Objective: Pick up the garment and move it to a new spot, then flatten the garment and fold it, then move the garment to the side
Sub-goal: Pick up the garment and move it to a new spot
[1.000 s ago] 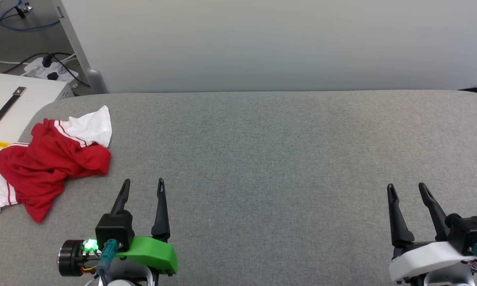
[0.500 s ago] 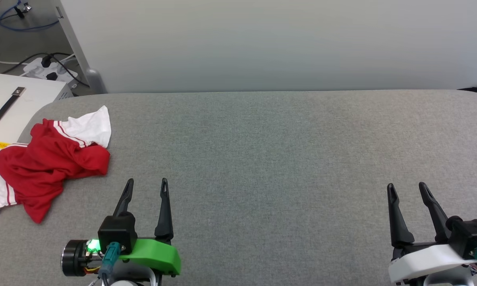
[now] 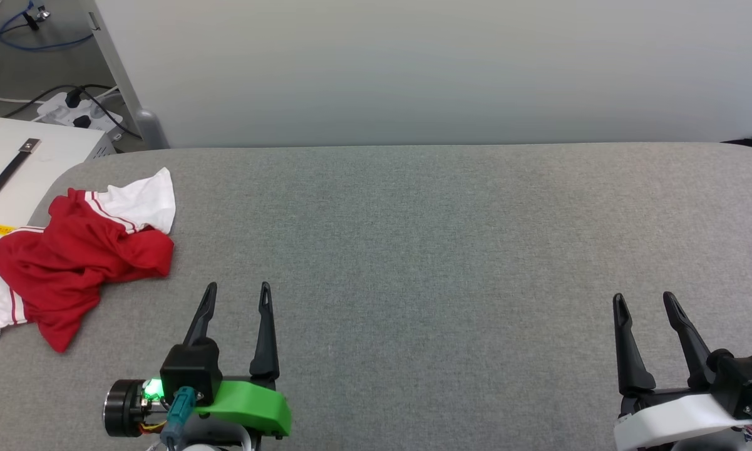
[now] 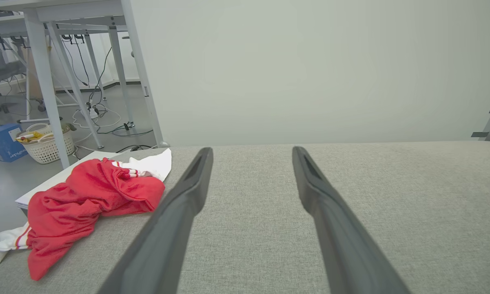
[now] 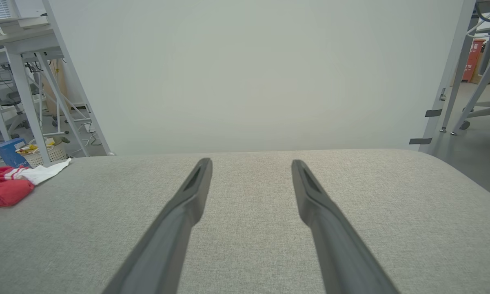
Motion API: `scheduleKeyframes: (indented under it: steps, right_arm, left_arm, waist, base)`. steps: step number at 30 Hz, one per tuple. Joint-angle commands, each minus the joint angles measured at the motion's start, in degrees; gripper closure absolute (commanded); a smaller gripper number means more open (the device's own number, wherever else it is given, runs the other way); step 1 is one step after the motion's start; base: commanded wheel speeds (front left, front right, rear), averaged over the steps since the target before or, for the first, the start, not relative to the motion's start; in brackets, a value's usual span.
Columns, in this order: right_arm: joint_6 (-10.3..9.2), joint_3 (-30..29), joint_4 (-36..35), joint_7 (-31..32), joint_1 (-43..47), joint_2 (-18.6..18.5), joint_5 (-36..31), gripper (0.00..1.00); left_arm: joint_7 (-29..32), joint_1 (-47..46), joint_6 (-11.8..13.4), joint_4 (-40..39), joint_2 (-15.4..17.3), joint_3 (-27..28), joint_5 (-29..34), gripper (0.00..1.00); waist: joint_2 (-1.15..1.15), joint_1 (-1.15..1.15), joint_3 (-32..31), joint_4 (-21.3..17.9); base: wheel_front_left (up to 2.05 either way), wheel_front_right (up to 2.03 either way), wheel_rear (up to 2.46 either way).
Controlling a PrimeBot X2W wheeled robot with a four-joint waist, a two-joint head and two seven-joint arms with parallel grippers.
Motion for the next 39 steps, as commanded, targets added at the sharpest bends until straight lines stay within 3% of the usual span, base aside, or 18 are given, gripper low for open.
scheduleKeyframes:
  steps: [1,16,39]
  right_arm:
    - [-0.04,-0.1,-0.4,-0.6,1.0,-0.1,0.6,0.00]
    - [-0.05,-0.2,0.0,-2.4,1.9,-0.1,1.3,0.00]
    - [-0.05,0.5,0.5,-3.2,2.7,-0.1,1.4,0.00]
  left_arm:
    - [-0.7,0.9,0.4,0.3,-0.2,-0.3,-0.6,0.00]
    - [-2.5,1.2,0.6,1.2,-0.3,-1.2,-1.5,0.00]
    - [-3.3,1.4,-1.8,2.5,-0.3,-2.0,-3.3,0.00]
  waist:
    - [0.00,0.00,0.0,0.0]
    - [0.00,0.00,0.1,0.1]
    - [0.00,0.00,0.2,0.4]
  base:
    - [0.00,0.00,0.00]
    - [0.00,0.00,0.00]
    - [0.00,0.00,0.00]
